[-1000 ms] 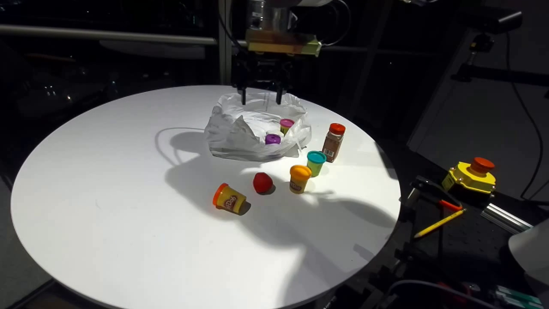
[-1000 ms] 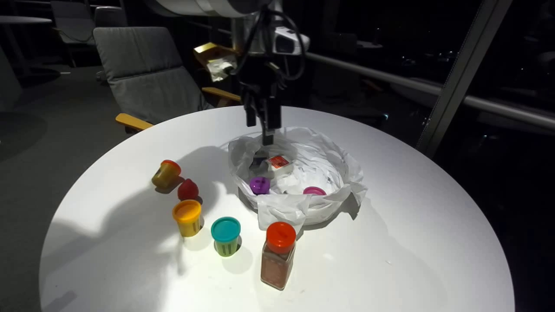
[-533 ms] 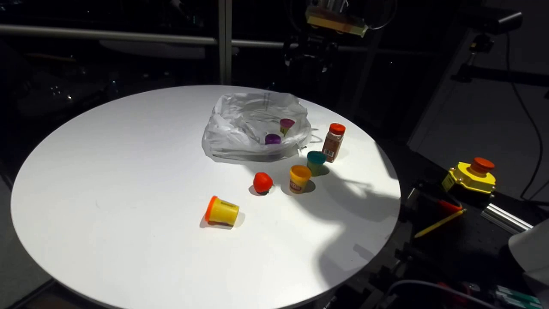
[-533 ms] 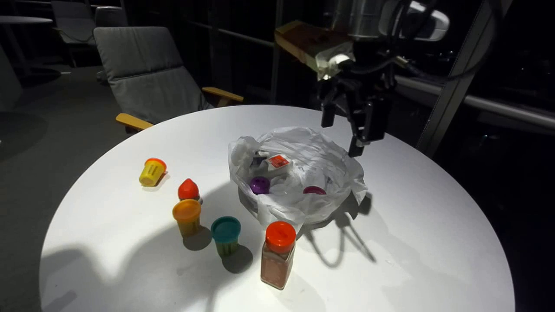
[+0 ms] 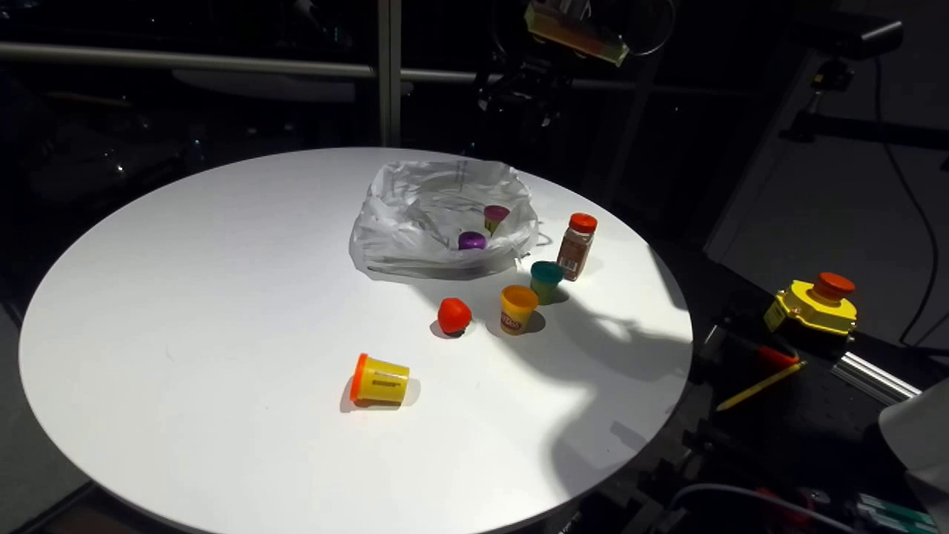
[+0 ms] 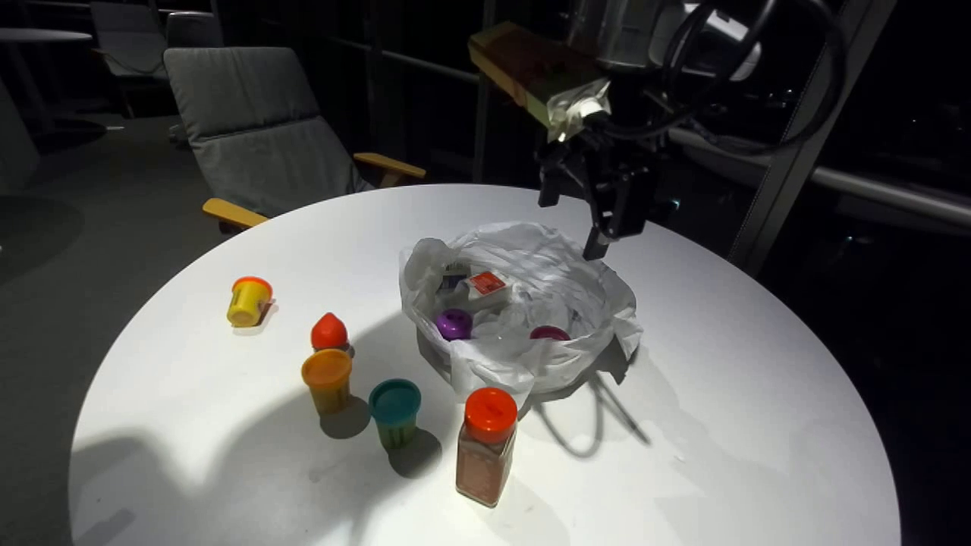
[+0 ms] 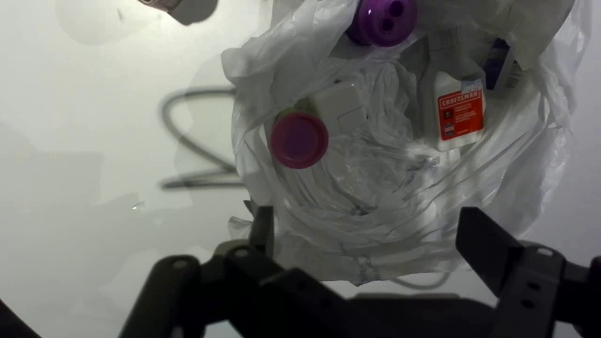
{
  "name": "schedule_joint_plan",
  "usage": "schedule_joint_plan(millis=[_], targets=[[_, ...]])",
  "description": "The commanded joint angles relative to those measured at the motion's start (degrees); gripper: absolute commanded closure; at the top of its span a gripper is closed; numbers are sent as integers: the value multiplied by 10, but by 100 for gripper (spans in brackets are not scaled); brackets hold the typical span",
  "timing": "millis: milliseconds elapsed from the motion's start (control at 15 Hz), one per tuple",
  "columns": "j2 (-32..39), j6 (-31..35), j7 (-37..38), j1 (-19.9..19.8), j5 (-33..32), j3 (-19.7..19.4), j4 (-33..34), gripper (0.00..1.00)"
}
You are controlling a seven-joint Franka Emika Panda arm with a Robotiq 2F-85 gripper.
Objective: Remove the containers and strawberry plush toy from the white plastic and place them on the table
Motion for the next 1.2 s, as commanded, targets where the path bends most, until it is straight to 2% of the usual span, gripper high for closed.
schedule_joint_plan(millis=[0, 67, 133, 200, 333, 600, 667, 867, 1133], targets=[[18, -22, 6, 21, -8, 8, 34, 0], [16, -39, 4, 28, -11, 12, 41, 0], [7, -87, -17, 27, 2, 27, 54, 0], [13, -34, -3, 26, -3, 12, 23, 0], [11, -68, -4, 32, -2, 23, 41, 0], [11, -78, -6, 33, -2, 23, 48, 0], [18, -28, 19, 39, 2, 19, 48, 0], [55, 57, 60, 46, 2, 13, 57, 0], [122, 99, 133, 69, -22, -21, 73, 0]])
